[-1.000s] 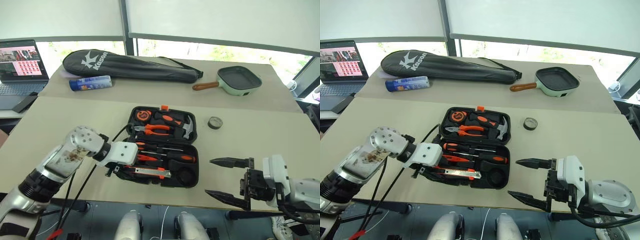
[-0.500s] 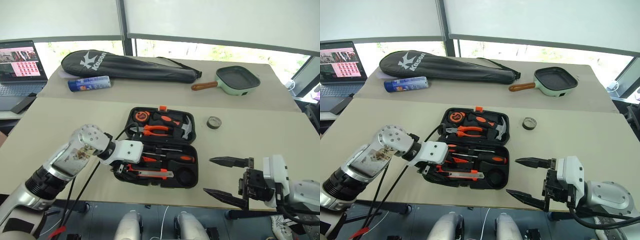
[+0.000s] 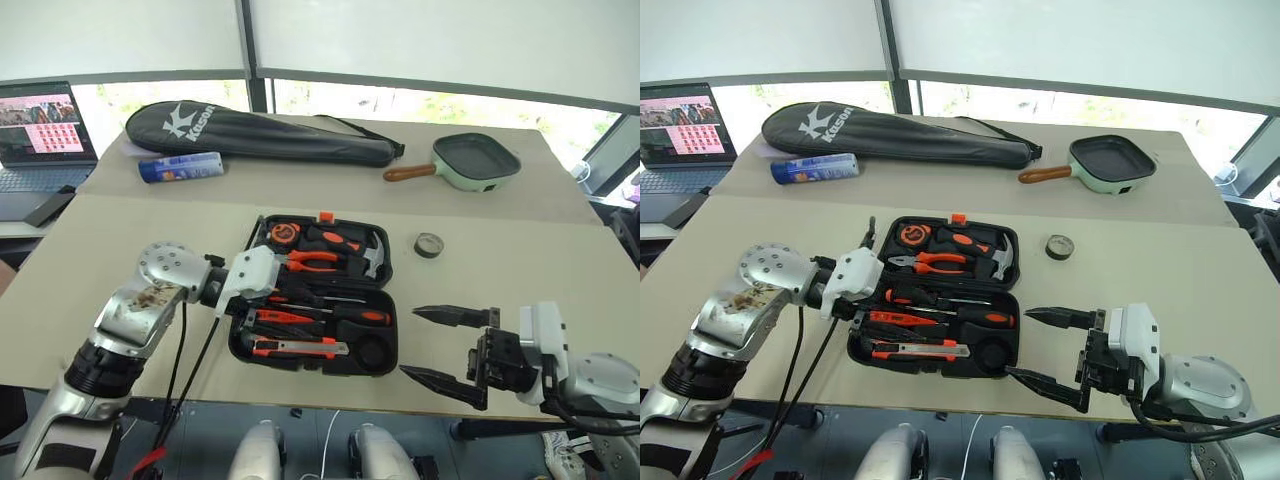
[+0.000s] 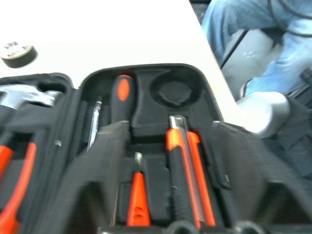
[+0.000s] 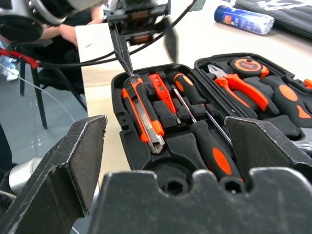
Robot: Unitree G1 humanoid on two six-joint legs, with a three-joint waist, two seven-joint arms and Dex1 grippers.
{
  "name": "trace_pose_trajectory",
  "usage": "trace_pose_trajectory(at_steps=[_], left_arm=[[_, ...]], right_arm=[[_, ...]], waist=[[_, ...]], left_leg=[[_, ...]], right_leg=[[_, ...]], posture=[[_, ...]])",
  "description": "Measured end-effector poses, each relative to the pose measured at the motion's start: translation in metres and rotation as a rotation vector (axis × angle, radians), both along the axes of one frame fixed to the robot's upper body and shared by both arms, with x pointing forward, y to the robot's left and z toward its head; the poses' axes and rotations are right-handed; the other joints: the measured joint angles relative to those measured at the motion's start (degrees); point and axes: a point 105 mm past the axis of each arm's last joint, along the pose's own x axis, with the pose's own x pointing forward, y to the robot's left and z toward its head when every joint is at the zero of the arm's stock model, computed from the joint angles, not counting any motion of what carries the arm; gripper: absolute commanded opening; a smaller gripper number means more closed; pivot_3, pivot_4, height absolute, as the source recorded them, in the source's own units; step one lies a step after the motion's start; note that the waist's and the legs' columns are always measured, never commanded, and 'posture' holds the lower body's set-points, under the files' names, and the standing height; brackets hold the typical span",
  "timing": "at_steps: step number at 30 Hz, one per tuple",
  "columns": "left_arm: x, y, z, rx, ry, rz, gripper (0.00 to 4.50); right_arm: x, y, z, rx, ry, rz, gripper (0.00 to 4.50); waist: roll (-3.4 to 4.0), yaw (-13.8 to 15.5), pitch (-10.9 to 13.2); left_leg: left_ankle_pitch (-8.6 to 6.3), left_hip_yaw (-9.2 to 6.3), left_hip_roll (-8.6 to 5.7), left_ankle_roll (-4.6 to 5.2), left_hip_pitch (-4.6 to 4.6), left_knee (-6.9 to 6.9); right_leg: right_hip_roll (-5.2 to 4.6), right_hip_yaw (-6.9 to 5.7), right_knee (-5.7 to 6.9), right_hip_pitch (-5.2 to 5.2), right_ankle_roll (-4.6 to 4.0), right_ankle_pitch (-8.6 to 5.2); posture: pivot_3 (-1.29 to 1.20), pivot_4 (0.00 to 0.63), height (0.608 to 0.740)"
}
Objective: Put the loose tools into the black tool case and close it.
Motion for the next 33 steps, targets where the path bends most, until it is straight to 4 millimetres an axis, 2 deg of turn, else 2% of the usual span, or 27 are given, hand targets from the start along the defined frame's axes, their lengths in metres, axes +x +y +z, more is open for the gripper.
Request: trace_pose_trajectory(at_steps=[4, 9, 14, 17, 28, 31, 33], left_arm=[[-0.001, 0.008, -0.019, -0.032, 0.035, 0.007, 0.07], [0.009, 0.01, -0.042, -0.014, 0.026, 0.072, 0.07], [0.013, 0.006, -0.046, -0.012, 0.027, 0.105, 0.07], [0.018, 0.005, -0.055, 0.007, 0.072, 0.169, 0.07], [0.015, 0.002, -0.065, 0.07, 0.067, 0.176, 0.07], [0.013, 0.006, -0.064, 0.035, 0.073, 0.184, 0.81], [0.01, 0.008, -0.061, -0.023, 0.085, 0.191, 1.6]], right_arm=[[0.004, 0.0, 0.001, 0.004, -0.022, -0.011, 4.5], [0.005, 0.0, 0.001, 0.003, -0.028, -0.013, 4.5], [0.006, 0.0, 0.0, 0.014, -0.024, -0.024, 4.5], [0.005, 0.001, 0.0, 0.023, -0.02, -0.029, 4.5], [0.007, 0.003, 0.0, 0.028, -0.023, -0.03, 4.5], [0.007, 0.002, 0.0, 0.028, -0.022, -0.038, 4.5], [0.008, -0.006, -0.002, 0.029, -0.018, -0.077, 4.5]], waist=[[0.0, 0.18, 0.0], [0.0, 0.65, 0.0], [0.11, 0.66, -0.06], [0.17, 0.65, -0.11], [0.88, 0.64, -0.96], [0.88, 0.49, -0.97], [0.87, 0.44, -0.97]], left_leg=[[0.0, 0.04, -0.01, 0.0, 0.01, 0.12], [0.0, 0.06, -0.03, 0.0, -0.01, 0.17], [0.0, 0.05, -0.02, 0.0, 0.08, 0.17], [0.0, 0.06, -0.03, 0.0, 0.6, 0.17], [-0.02, 0.08, -0.04, 0.01, 0.79, 0.14], [-0.02, 0.06, -0.01, 0.01, 0.81, 0.1], [-0.02, 0.04, 0.0, 0.01, 0.76, 0.08]], right_leg=[[-0.01, -0.01, 0.01, 0.05, 0.03, 0.02], [-0.03, -0.01, 0.0, 0.07, 0.07, 0.05], [-0.03, -0.01, 0.0, 0.19, 0.07, 0.06], [-0.05, -0.03, -0.08, 0.73, 0.1, 0.05], [-0.1, 0.0, -0.15, 0.91, 0.11, 0.03], [-0.1, 0.04, -0.15, 0.87, 0.08, 0.02], [-0.09, 0.05, -0.15, 0.82, 0.07, 0.01]], posture=[[0.0, 0.15, 0.74], [0.0, 0.15, 0.74], [0.0, 0.15, 0.74], [0.0, 0.15, 0.74], [0.0, 0.15, 0.74], [0.0, 0.15, 0.74], [0.0, 0.15, 0.74]])
